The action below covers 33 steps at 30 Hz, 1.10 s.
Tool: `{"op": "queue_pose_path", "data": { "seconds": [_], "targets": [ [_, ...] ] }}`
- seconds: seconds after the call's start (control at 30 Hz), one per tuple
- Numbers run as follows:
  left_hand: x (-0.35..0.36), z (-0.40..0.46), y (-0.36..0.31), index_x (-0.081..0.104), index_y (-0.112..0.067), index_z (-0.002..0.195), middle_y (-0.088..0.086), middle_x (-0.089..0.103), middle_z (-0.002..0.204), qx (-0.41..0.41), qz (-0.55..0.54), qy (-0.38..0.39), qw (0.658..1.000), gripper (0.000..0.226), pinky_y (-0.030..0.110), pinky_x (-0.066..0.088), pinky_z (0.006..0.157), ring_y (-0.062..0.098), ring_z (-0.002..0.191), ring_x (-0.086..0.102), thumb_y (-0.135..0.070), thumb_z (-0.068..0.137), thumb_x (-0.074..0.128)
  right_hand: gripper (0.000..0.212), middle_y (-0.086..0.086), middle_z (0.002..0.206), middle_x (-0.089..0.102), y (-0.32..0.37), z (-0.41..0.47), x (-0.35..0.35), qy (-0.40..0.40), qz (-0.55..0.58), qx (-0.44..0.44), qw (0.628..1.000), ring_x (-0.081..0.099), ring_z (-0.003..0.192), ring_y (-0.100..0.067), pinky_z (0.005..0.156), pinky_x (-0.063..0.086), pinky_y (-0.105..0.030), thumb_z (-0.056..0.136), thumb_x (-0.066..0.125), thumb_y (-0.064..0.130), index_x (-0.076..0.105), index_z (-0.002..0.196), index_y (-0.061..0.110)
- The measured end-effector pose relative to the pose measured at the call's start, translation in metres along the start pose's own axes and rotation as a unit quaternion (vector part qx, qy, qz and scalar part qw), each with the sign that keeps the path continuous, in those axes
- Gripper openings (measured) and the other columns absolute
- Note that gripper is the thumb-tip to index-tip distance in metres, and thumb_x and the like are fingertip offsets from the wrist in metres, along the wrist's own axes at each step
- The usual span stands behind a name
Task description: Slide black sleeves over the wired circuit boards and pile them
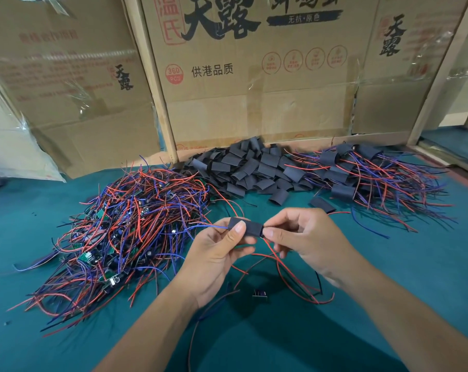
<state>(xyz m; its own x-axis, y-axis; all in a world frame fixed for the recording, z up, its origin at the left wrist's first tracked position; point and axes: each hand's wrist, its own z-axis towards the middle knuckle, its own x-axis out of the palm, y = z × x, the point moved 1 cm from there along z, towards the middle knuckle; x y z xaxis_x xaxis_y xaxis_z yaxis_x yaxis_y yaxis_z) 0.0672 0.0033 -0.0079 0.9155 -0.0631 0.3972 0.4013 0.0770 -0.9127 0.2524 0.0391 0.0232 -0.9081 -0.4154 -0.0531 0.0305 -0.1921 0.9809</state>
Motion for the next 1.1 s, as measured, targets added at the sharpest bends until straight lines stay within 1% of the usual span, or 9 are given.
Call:
{"op": "queue_pose_path", "data": {
  "seconds": [0.17, 0.33, 0.5, 0.67, 0.77, 0.87, 0.9, 1.0, 1.1],
  "targets": [
    [0.002, -0.001, -0.001, 0.061, 0.005, 0.112, 0.011, 0.066, 0.091, -0.005, -0.001, -0.004, 1.0, 0.044, 0.028, 0.058, 0.076, 0.016, 0.08, 0.066, -0.025, 0.081, 0.072, 0.01, -0.011, 0.065, 0.067, -0.002, 0.0, 0.002, -0.027, 0.049, 0.019, 0.998, 0.061, 0.055, -0.021, 0.054, 0.052, -0.026, 0.086, 0.071, -0.001, 0.062, 0.088, -0.001],
    [0.003, -0.001, -0.002, 0.055, 0.016, 0.118, 0.012, 0.065, 0.092, -0.015, -0.007, -0.007, 1.0, 0.059, 0.028, 0.058, 0.075, 0.018, 0.081, 0.065, -0.026, 0.081, 0.07, 0.007, -0.015, 0.072, 0.068, 0.002, 0.0, -0.003, 0.01, 0.05, 0.036, 0.998, 0.061, 0.062, -0.022, 0.062, 0.053, -0.024, 0.087, 0.068, -0.003, 0.07, 0.084, 0.003],
    [0.005, -0.004, -0.001, 0.06, 0.01, 0.114, 0.008, 0.068, 0.097, -0.037, 0.031, 0.034, 0.998, 0.043, 0.028, 0.056, 0.077, 0.018, 0.083, 0.065, -0.024, 0.088, 0.065, 0.014, -0.009, 0.072, 0.07, 0.004, 0.001, -0.007, 0.015, -0.021, 0.023, 0.999, 0.062, 0.058, -0.019, 0.059, 0.052, -0.025, 0.087, 0.067, -0.006, 0.058, 0.096, 0.0],
    [0.007, -0.004, -0.001, 0.061, 0.01, 0.111, 0.006, 0.066, 0.091, -0.025, 0.038, 0.021, 0.999, 0.041, 0.026, 0.056, 0.074, 0.016, 0.079, 0.065, -0.022, 0.085, 0.066, 0.01, -0.005, 0.066, 0.069, 0.002, 0.0, -0.007, 0.012, -0.081, 0.017, 0.996, 0.062, 0.056, -0.015, 0.056, 0.051, -0.025, 0.087, 0.069, -0.002, 0.062, 0.088, 0.005],
    [0.006, -0.005, -0.002, 0.062, 0.007, 0.11, 0.002, 0.068, 0.087, -0.017, 0.05, 0.017, 0.998, 0.037, 0.026, 0.056, 0.074, 0.014, 0.078, 0.066, -0.02, 0.084, 0.067, 0.012, -0.002, 0.079, 0.072, 0.004, 0.0, -0.01, 0.019, -0.099, 0.019, 0.995, 0.066, 0.065, -0.014, 0.062, 0.052, -0.024, 0.09, 0.065, -0.002, 0.066, 0.092, 0.01],
    [0.006, -0.006, -0.003, 0.067, -0.006, 0.11, 0.003, 0.068, 0.083, -0.011, 0.053, 0.022, 0.998, 0.032, 0.025, 0.055, 0.075, 0.014, 0.076, 0.064, -0.017, 0.081, 0.072, 0.016, 0.002, 0.099, 0.073, 0.007, -0.001, -0.014, 0.043, -0.101, 0.036, 0.993, 0.071, 0.084, -0.013, 0.067, 0.055, -0.023, 0.096, 0.061, 0.011, 0.067, 0.108, 0.019],
    [0.006, -0.007, -0.003, 0.069, -0.009, 0.111, 0.003, 0.068, 0.085, -0.009, 0.054, 0.027, 0.998, 0.032, 0.025, 0.055, 0.075, 0.014, 0.076, 0.063, -0.015, 0.08, 0.074, 0.016, 0.0, 0.098, 0.073, 0.007, -0.001, -0.013, 0.051, -0.088, 0.043, 0.994, 0.071, 0.083, -0.014, 0.065, 0.054, -0.023, 0.096, 0.062, 0.015, 0.067, 0.11, 0.018],
    [0.008, -0.008, -0.002, 0.069, -0.008, 0.113, 0.009, 0.071, 0.098, -0.003, 0.07, 0.045, 0.997, 0.035, 0.024, 0.055, 0.075, 0.018, 0.085, 0.067, -0.011, 0.079, 0.078, 0.01, -0.011, 0.076, 0.072, 0.006, -0.003, -0.008, 0.056, -0.064, 0.05, 0.995, 0.065, 0.063, -0.016, 0.053, 0.049, -0.022, 0.094, 0.064, 0.016, 0.069, 0.102, 0.012],
    [0.009, -0.007, -0.005, 0.068, -0.003, 0.112, 0.01, 0.068, 0.096, -0.005, 0.074, 0.031, 0.997, 0.031, 0.027, 0.056, 0.074, 0.02, 0.08, 0.067, -0.015, 0.084, 0.075, 0.007, -0.008, 0.066, 0.069, 0.004, -0.002, -0.007, 0.059, -0.06, 0.045, 0.995, 0.06, 0.054, -0.012, 0.05, 0.046, -0.02, 0.094, 0.064, 0.012, 0.069, 0.096, 0.006]
  ]
}}
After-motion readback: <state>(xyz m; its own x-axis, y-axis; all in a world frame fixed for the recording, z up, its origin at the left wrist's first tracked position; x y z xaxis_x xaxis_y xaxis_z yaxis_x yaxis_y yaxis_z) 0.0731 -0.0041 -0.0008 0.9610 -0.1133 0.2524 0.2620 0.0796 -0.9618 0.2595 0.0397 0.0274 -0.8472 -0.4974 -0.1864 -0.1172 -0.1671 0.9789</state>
